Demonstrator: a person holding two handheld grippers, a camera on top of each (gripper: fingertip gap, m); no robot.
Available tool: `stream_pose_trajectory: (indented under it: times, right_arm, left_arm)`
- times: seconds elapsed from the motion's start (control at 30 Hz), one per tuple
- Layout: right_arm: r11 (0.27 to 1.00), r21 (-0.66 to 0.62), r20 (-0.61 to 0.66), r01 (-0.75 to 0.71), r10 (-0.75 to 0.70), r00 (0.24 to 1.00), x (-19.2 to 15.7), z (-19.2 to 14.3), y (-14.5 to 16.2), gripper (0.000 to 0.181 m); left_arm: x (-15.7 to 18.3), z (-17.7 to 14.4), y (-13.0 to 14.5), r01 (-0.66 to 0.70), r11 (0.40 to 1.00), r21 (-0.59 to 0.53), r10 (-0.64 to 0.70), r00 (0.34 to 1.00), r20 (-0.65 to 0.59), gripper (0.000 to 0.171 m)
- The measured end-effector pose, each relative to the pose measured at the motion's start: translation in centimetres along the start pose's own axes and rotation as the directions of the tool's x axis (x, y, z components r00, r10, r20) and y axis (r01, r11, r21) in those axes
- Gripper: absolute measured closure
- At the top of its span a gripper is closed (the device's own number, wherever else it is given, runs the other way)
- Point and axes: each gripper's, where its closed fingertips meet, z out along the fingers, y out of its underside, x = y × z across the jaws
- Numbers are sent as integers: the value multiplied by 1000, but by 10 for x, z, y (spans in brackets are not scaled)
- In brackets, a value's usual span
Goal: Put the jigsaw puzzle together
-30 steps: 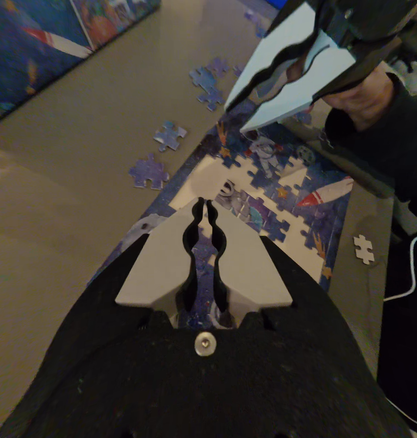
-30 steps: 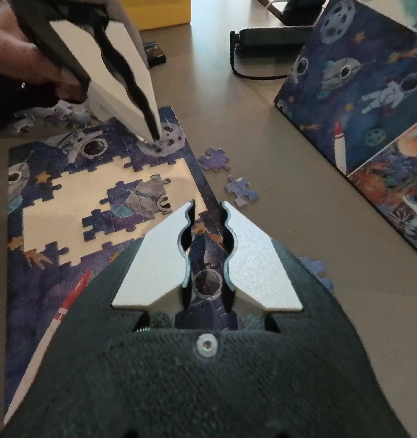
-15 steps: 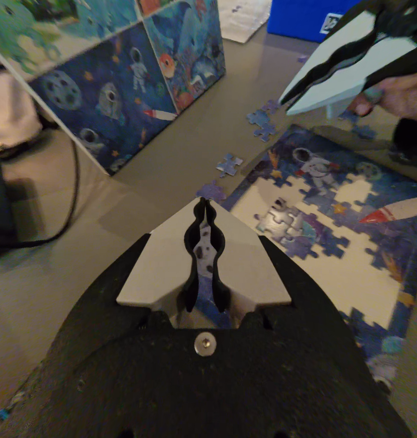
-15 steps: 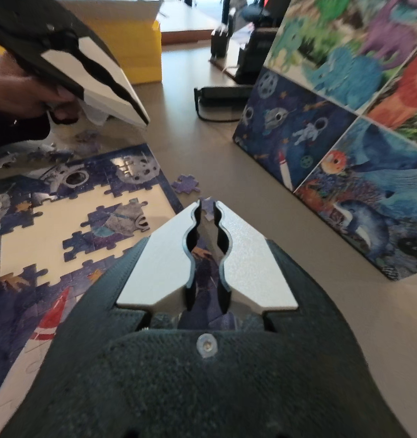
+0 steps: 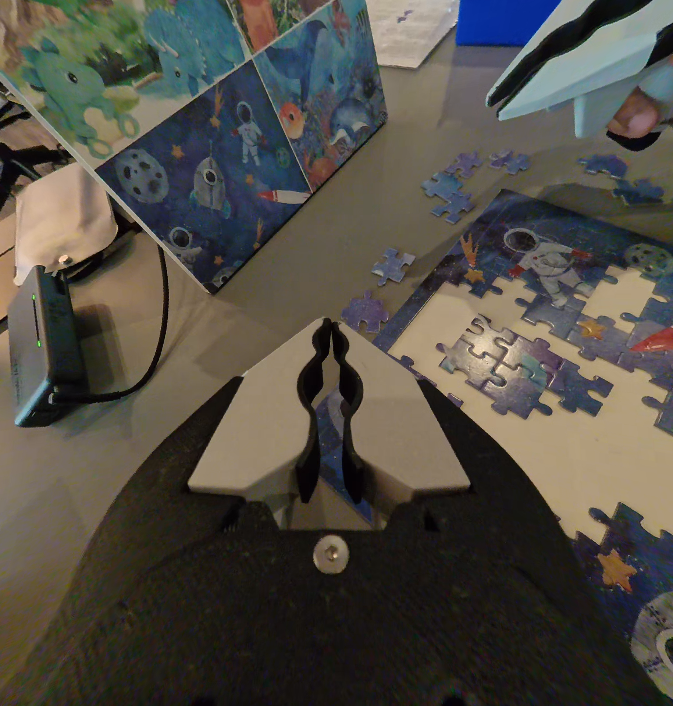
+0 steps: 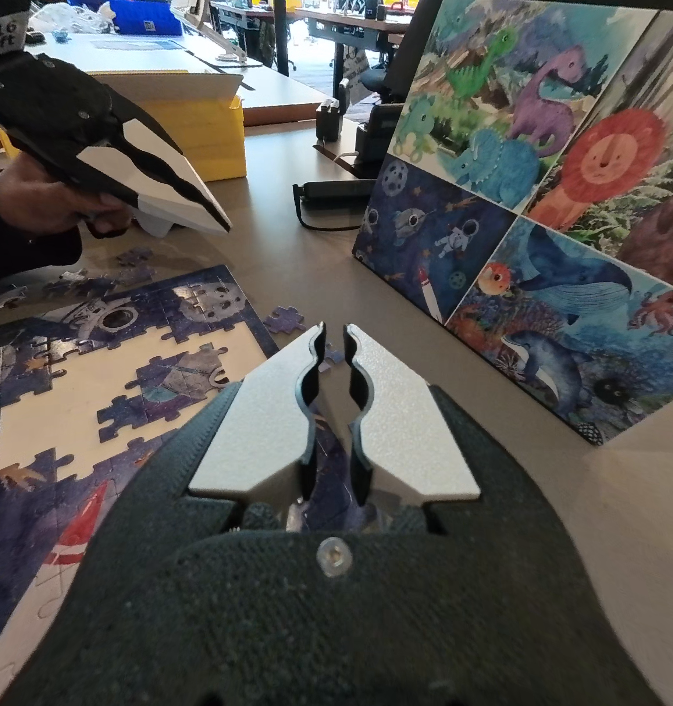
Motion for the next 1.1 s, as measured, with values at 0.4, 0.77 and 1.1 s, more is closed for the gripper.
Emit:
stream_pose_trajectory:
  times: [0.4, 0.77, 1.1]
  right_arm:
    - [1000, -23, 29, 4, -3, 1000, -7, 6, 5, 175]
    - [998, -60, 63, -1, 5, 998, -12, 12, 14, 175]
    - [992, -120, 152, 36, -17, 988, -41, 25, 24, 169]
  left_arm:
    - [6, 2, 0, -12, 1000, -11, 12, 1000, -10, 171]
    - [10, 6, 6, -3, 999, -43, 2, 999, -33, 171]
    - [15, 9, 12, -12, 997, -78, 8, 999, -52, 171]
